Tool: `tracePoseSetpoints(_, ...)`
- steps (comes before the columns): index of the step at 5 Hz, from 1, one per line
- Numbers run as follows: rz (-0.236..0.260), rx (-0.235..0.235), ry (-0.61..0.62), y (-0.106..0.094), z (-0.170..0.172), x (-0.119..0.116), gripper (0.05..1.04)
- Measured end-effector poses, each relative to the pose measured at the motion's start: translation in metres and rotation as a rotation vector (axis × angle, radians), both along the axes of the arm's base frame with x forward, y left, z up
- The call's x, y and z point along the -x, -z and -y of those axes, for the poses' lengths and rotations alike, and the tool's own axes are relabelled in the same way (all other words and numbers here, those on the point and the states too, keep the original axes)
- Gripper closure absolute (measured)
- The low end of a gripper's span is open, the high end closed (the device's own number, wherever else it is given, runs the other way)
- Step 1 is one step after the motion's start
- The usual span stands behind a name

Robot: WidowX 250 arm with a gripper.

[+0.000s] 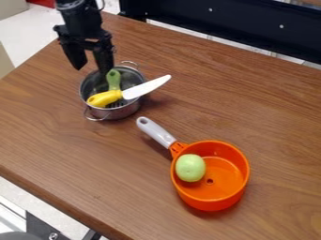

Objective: Place the silver pot on top to the left of the pan

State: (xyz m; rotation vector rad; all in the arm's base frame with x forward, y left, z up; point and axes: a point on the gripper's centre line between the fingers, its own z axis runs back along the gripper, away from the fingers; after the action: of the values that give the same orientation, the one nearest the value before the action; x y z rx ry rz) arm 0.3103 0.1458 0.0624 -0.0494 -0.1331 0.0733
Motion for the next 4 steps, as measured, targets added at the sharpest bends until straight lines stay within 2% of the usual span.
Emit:
tracePoseSetpoints(2,-0.014,0.018,-0.078,-0.025,0.021,-0.010,0.086)
tracePoseSetpoints(3,-0.019,0.007,-0.094,-0.028,0.033,-0.018,0.086)
tracePoseSetpoints(4,-0.020,0.018,-0.090,-0.032,0.052,-0.025,0.086)
